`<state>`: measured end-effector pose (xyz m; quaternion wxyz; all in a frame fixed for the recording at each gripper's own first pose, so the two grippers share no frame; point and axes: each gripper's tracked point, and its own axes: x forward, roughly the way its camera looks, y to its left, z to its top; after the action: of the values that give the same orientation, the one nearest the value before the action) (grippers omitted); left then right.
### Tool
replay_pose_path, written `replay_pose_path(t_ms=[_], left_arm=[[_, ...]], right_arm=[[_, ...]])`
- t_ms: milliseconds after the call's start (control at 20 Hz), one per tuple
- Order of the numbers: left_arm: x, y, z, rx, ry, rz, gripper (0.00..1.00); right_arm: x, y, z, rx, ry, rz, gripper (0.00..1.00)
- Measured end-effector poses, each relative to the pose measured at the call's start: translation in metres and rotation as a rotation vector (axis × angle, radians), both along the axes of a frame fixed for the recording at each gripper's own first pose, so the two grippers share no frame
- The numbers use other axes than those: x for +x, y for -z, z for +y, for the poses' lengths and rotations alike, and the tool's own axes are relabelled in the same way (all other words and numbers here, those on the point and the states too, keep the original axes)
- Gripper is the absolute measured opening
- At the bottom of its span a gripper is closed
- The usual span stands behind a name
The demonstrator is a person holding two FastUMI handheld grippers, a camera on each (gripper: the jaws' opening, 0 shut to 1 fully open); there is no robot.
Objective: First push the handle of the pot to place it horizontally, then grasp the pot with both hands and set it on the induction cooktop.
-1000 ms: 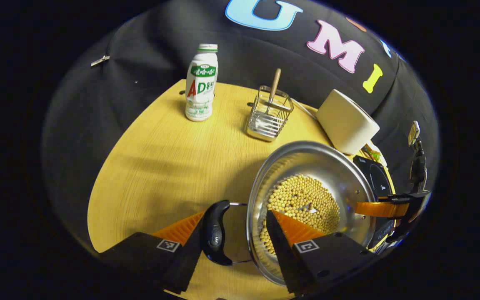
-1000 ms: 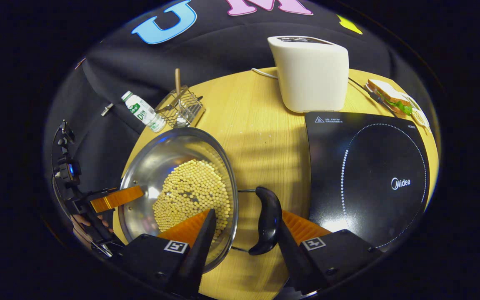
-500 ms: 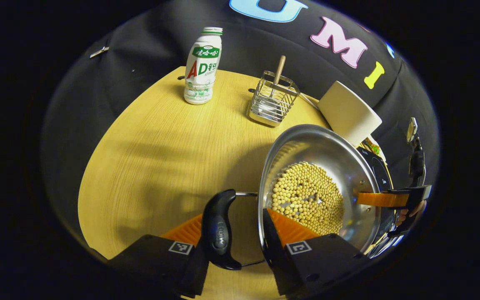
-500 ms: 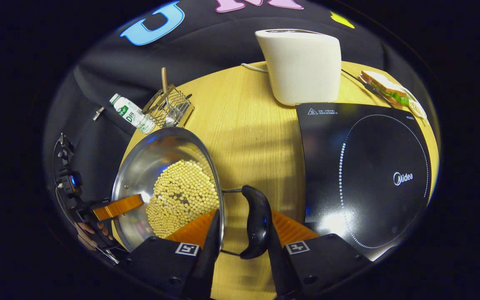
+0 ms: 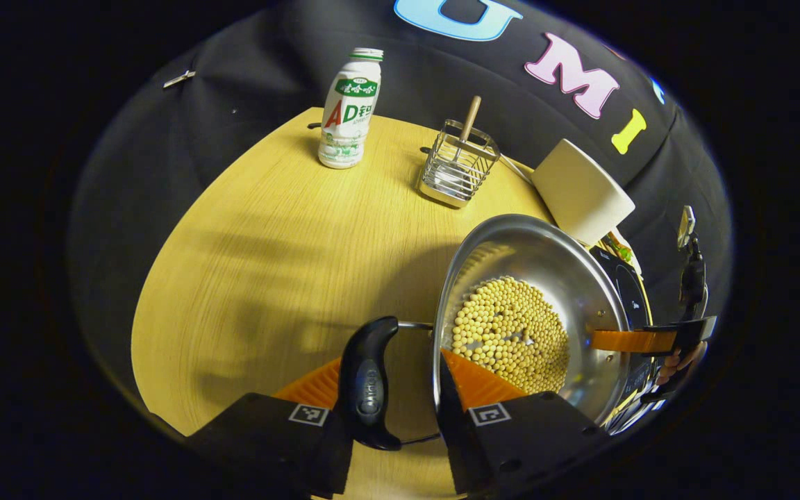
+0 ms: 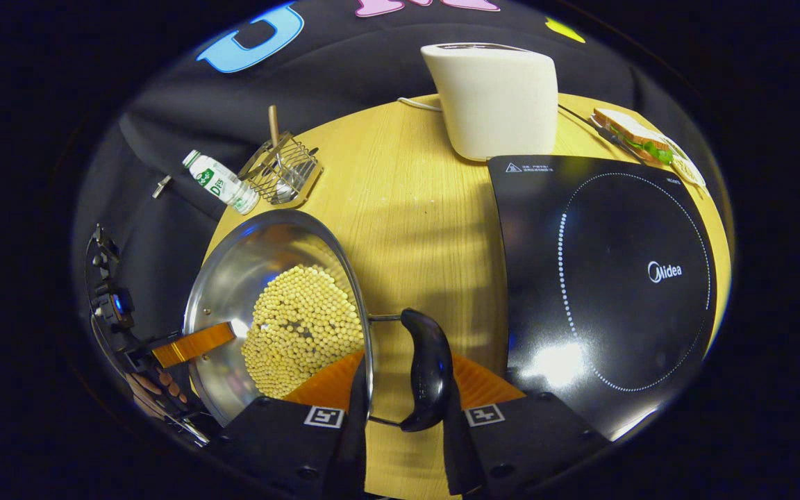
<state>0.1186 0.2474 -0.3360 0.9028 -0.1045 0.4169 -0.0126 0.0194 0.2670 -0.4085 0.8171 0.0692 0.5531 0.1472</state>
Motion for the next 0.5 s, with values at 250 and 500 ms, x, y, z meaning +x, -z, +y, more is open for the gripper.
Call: replay_pose_path(t_ms=[250,500], left_arm=[[-0.018,-0.023,-0.020,-0.007,-0.005,-0.007,0.58],[-0.021,-0.052,-0.068,-0.015,0.017,-0.035,0.58]], right_arm=[[-0.008,-0.033,-0.017,0.001,-0.032,-0.034,0.48],[-0.005,-0.073,-0.062,0.004,-0.017,-0.093,0.48]])
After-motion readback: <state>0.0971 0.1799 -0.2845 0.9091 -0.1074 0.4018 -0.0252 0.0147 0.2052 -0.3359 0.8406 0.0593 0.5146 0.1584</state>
